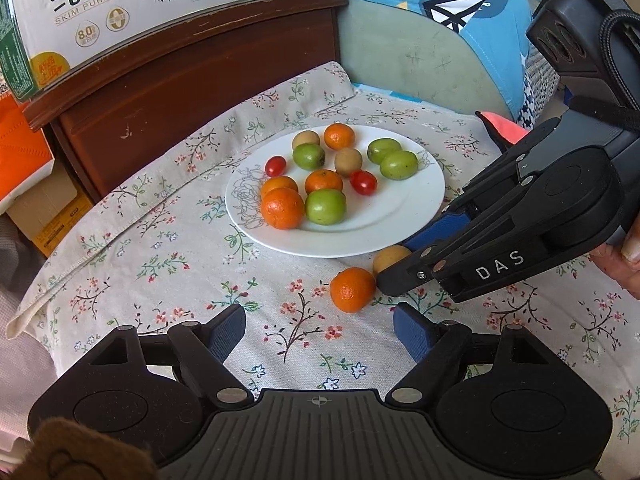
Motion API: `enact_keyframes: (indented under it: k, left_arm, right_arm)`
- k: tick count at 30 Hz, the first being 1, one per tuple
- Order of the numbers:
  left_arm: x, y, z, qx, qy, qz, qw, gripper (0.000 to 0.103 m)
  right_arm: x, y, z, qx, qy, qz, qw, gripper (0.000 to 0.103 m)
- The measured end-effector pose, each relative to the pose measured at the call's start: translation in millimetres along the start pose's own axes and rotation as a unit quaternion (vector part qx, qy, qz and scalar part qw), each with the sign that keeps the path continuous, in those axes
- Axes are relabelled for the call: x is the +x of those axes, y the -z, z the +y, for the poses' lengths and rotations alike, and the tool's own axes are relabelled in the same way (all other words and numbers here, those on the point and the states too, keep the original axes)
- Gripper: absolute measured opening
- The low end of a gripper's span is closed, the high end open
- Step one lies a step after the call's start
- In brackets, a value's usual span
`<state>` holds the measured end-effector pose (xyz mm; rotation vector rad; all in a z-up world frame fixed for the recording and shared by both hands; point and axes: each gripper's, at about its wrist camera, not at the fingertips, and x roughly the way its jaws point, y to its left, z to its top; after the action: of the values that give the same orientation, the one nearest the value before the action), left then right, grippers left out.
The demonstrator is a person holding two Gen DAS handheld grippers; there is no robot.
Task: Organize fruits
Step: 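Withdraw both open tools toward the last tangerine and tan fruit, then grasp the last tangerine with the left tool while the right tool grasps the tan fruit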
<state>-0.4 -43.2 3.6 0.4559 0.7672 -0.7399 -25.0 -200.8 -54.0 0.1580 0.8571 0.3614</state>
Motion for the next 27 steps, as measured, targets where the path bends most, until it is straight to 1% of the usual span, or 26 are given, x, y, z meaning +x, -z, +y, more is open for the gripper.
enact_keyframes:
  k: [6,15,18,20,22,25,26,27]
  left_arm:
    - [7.4,-3.0,-4.2,-0.001,0.007,-0.005,1.0000,0.082]
    - [20.4,-6.8,-8.9,-0.017,0.014,-0.004,0.9997,0.077]
    - [24.4,-7.7,-8.8,-0.024,0.014,0.000,0.9996,0.071]
    - [27.9,-8.7,-8.9,-0.029,0.014,0.005,0.9995,0.060]
    - [29.9,-10.0,-9.3,-0.033,0.013,0.006,0.9994,0.057]
    - [32.1,-11.6,-10.3,-0.036,0.015,0.006,0.9992,0.056]
    - [33.3,-11.7,-10.9,-0.036,0.016,0.009,0.9992,0.052]
    - [33.9,-11.4,-11.2,-0.036,0.018,0.010,0.9991,0.051]
  right_arm:
    - [-11.4,-0.2,-0.7,-0.006,-0.002,-0.005,1.000,0.028]
    - [-27.6,-0.4,-11.0,0.010,0.006,-0.008,1.000,0.028]
    - [-29.6,-0.1,-11.7,0.008,0.009,-0.008,1.000,0.028]
    - [-30.6,0.0,-12.1,0.005,0.010,-0.007,1.000,0.028]
    - [-31.2,-0.2,-11.9,0.003,0.013,-0.007,1.000,0.028]
    - [-31.9,-0.2,-12.4,0.003,0.017,-0.007,1.000,0.028]
    - [-32.2,-0.2,-12.4,0.003,0.017,-0.007,1.000,0.028]
    - [-32.3,-0.3,-12.5,0.003,0.017,-0.007,1.000,0.028]
